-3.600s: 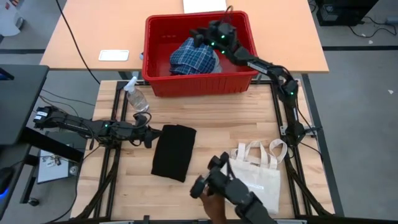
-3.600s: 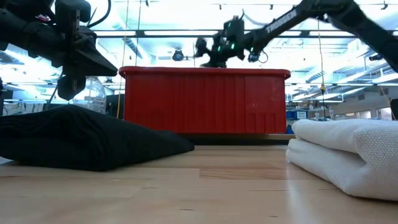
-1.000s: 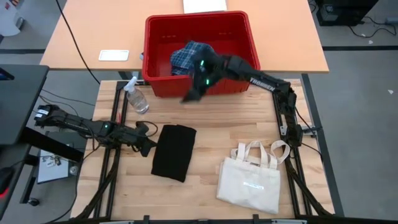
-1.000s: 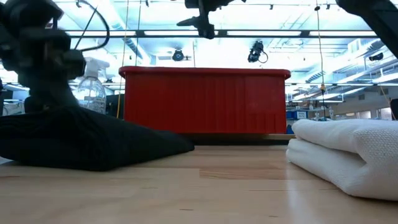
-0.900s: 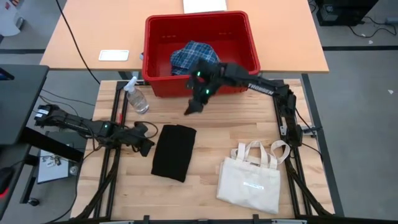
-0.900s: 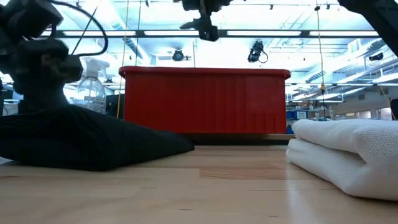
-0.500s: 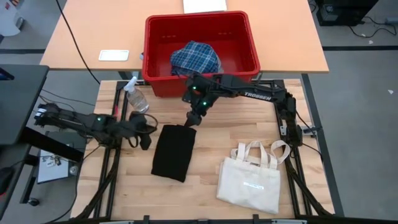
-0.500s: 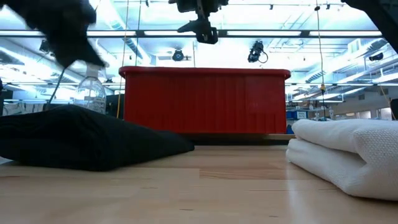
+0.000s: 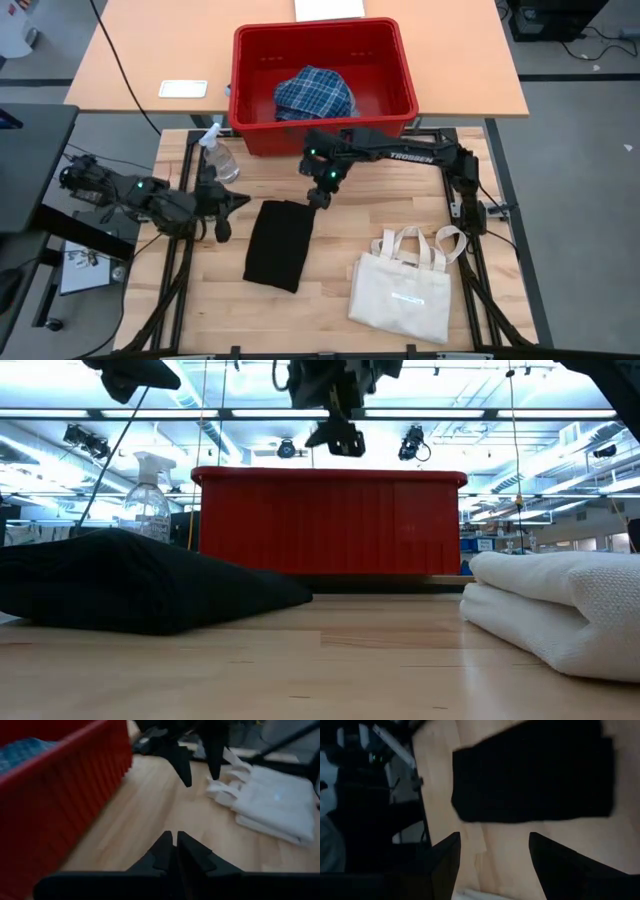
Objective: Fold laundry
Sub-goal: Put the black shirt into the red bin
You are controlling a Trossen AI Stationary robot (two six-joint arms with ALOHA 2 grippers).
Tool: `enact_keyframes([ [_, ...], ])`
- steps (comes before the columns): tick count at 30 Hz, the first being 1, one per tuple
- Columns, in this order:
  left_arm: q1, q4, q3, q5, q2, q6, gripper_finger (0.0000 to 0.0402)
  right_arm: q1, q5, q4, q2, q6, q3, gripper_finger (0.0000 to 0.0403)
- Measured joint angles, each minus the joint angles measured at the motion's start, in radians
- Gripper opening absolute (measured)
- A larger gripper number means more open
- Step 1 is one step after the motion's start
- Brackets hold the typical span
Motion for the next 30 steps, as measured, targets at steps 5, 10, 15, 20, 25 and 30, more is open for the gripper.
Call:
enact_keyframes([
  [5, -0.070, 0.008, 0.017, -0.020, 0.094, -0.046, 0.0031, 0.044, -0.082, 0.096, 0.000, 0.043, -0.148, 0.0236],
  [10, -0.078, -0.007, 0.166, -0.085, 0.204, -0.019, 0.0031, 0.078, -0.099, 0.231, -0.003, 0.128, -0.268, 0.0235],
  [15, -0.077, -0.118, 0.343, -0.121, 0.293, 0.074, 0.0031, 0.095, -0.038, 0.255, -0.017, 0.156, -0.288, 0.0235],
  [20, -0.092, -0.272, 0.372, -0.040, 0.309, 0.007, 0.0031, 0.098, 0.007, 0.140, -0.061, 0.054, -0.288, 0.0235],
  [25, -0.190, -0.314, 0.372, -0.128, 0.292, -0.029, 0.0031, 0.101, 0.174, 0.019, -0.171, -0.042, -0.288, 0.0235],
  [30, -0.235, -0.250, 0.373, -0.238, 0.253, -0.029, 0.0031, 0.114, 0.412, 0.042, -0.327, 0.052, -0.287, 0.0235],
])
